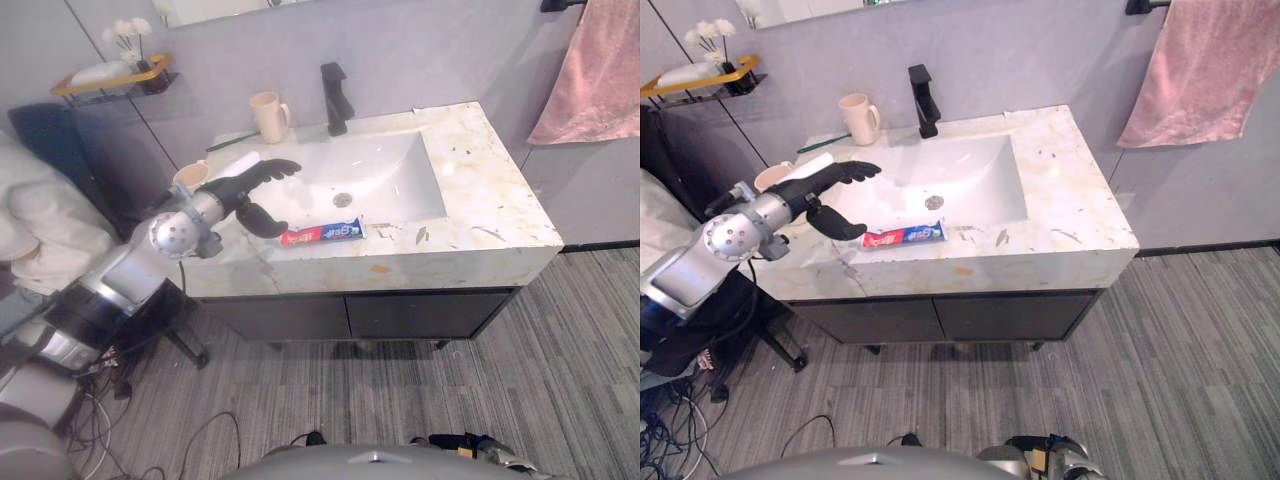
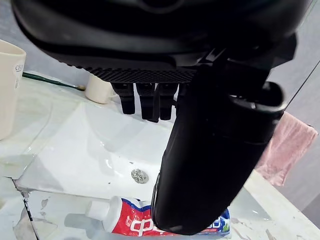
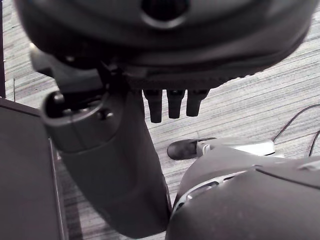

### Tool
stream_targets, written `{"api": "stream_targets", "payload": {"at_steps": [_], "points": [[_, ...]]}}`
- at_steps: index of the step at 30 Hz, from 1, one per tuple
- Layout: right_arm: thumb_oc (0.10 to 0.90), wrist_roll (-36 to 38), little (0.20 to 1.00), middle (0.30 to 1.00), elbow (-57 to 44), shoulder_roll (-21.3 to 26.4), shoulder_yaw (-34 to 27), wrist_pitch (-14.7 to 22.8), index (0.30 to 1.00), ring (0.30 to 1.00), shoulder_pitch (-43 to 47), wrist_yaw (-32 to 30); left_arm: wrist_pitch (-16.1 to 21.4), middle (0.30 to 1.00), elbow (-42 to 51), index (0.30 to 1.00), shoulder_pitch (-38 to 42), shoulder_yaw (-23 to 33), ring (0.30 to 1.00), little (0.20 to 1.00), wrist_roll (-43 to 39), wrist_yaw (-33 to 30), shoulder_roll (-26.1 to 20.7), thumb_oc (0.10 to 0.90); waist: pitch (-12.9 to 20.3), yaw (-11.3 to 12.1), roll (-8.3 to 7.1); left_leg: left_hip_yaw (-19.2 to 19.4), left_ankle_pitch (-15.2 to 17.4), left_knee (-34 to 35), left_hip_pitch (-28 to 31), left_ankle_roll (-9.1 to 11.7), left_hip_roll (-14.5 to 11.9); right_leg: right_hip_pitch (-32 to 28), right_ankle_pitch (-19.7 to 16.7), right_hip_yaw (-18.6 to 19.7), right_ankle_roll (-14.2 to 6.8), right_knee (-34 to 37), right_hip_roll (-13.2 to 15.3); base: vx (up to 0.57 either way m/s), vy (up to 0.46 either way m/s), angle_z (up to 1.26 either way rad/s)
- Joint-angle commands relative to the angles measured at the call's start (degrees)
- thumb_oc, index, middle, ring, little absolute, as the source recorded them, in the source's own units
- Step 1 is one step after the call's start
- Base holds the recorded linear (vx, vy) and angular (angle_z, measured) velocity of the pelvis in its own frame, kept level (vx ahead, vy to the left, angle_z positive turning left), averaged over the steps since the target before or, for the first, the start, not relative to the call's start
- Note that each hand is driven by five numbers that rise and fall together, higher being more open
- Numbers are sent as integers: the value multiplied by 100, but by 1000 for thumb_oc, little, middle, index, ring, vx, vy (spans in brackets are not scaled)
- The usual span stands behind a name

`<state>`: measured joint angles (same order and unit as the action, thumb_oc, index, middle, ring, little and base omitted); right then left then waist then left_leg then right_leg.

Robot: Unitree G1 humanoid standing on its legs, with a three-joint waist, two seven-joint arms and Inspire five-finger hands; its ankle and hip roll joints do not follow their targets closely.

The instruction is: Organize the bathroom.

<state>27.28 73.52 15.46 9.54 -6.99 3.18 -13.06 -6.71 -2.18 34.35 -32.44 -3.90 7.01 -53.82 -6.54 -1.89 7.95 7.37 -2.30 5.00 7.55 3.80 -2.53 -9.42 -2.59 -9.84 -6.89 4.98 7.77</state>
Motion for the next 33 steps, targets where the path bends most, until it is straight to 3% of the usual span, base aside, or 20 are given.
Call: {"api": "stream_targets", "payload": {"at_steps": [1,5,11,20,33], "points": [[800,38,900,900,243,35,-37,114,900,900,191,-84,104,900,-158,900,1156,271,900,900,178,-251,-257,800,202,8,-87,14,562,-557,4,-332,466,89,484,-448,167,-388,-406,0,0,0],[800,52,900,900,236,53,-50,108,900,900,170,-96,-63,900,-240,900,1164,217,900,900,376,-402,-183,800,188,-40,-70,44,561,-577,-12,-327,461,108,480,-416,170,-388,-408,8,3,0],[800,49,900,900,204,57,-85,146,900,900,82,-92,-25,900,-469,900,1197,265,900,900,260,-580,-225,800,183,-91,-96,93,559,-578,-23,-317,450,123,451,-384,161,-350,-413,11,1,-1],[800,70,900,900,154,60,-87,153,900,900,36,-138,-46,900,-562,900,1242,258,900,900,285,-460,-258,800,144,-135,-92,131,559,-630,-53,-312,437,152,452,-350,178,-384,-419,21,4,-1],[800,72,900,900,64,66,-85,152,900,900,-16,-164,-394,900,-713,900,1307,193,900,900,263,-408,-39,800,86,-214,-142,169,573,-693,-73,-306,421,189,450,-322,183,-434,-430,5,-1,0]]}}
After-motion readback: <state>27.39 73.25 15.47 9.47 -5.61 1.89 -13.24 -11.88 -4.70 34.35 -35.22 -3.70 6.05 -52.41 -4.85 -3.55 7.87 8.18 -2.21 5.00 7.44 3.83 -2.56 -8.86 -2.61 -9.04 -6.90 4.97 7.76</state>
